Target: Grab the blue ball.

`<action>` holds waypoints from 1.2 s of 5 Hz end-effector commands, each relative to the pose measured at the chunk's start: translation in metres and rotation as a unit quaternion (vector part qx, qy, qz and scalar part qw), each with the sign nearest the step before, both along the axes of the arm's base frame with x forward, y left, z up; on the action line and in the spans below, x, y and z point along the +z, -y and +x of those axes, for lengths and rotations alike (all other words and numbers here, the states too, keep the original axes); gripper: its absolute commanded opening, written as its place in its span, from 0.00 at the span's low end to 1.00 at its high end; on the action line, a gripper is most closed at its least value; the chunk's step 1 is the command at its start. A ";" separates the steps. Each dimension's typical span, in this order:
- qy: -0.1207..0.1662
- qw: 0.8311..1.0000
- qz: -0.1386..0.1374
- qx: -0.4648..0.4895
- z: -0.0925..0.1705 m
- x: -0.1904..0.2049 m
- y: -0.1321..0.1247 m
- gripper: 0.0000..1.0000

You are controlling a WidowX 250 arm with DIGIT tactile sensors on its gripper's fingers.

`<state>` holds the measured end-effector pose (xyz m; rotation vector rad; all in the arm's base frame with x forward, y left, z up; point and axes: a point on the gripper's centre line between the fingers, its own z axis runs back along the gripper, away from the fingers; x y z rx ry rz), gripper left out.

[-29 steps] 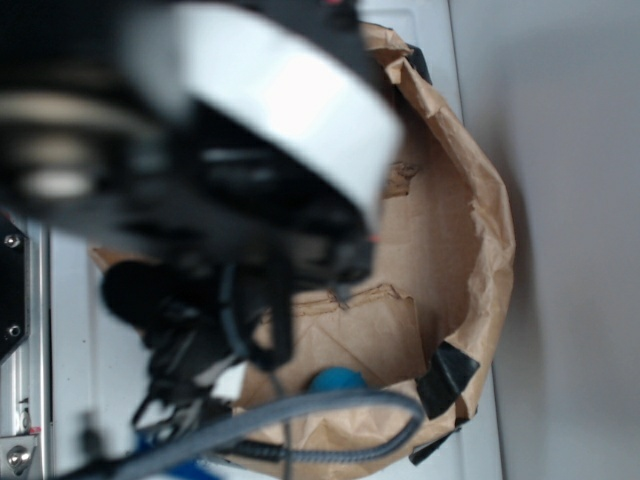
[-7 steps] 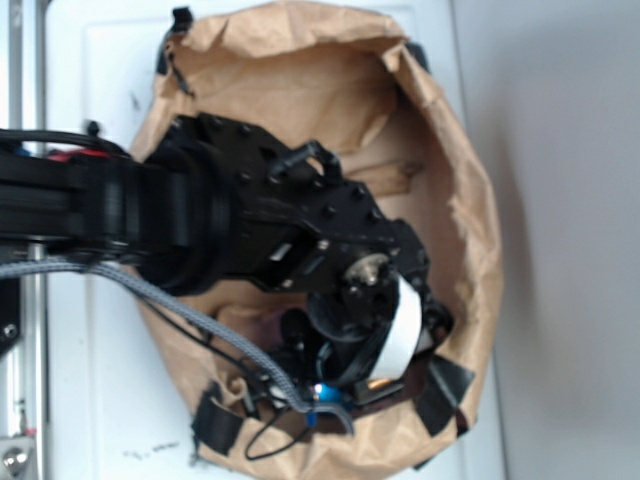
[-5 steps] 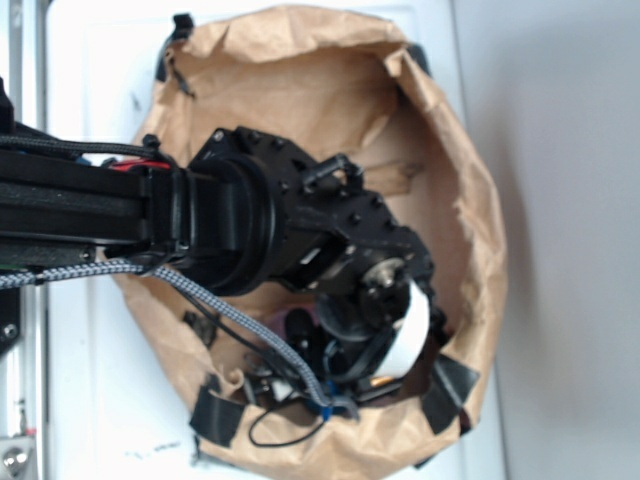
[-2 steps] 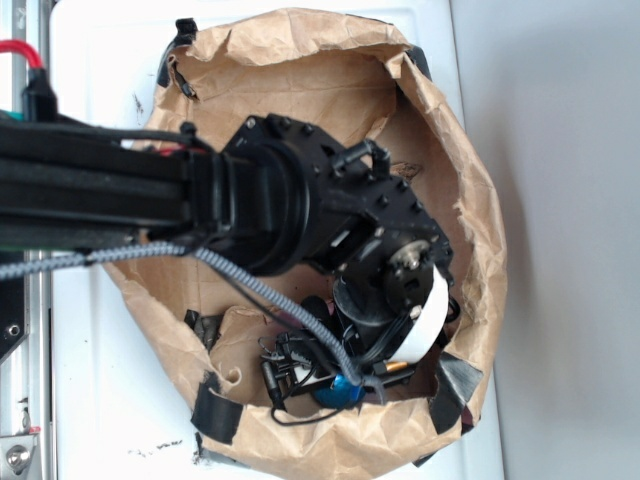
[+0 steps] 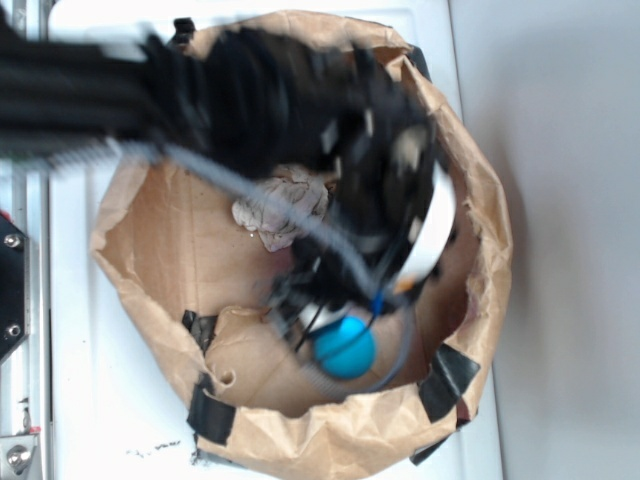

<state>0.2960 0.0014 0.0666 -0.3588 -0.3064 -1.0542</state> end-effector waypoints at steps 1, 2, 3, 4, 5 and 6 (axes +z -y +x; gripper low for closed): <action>-0.030 0.995 0.027 0.086 0.013 0.085 -0.044 0.00; -0.066 0.987 0.068 0.129 -0.005 0.093 -0.043 0.00; -0.054 0.993 0.081 0.067 -0.015 0.080 -0.031 1.00; -0.009 0.994 0.110 0.019 -0.032 0.050 -0.002 1.00; 0.025 0.992 0.123 0.007 -0.035 0.028 0.024 1.00; 0.036 0.991 0.128 -0.005 -0.026 0.013 0.049 1.00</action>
